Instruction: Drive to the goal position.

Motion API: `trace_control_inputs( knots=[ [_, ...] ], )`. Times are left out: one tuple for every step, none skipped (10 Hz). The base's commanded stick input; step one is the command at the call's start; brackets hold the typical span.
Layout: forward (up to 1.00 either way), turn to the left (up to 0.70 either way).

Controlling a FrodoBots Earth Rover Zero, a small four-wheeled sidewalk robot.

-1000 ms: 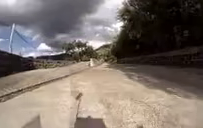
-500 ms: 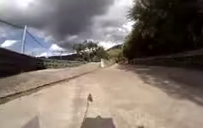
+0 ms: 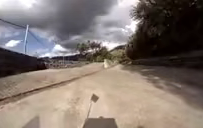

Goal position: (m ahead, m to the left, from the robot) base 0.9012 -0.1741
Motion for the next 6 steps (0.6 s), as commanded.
trace_control_inputs(
  knots=[
    [0.85,0.00],
    [0.85,0.00],
    [0.85,0.00],
    [0.85,0.00],
    [0.85,0.00],
    [0.85,-0.06]
  ],
)
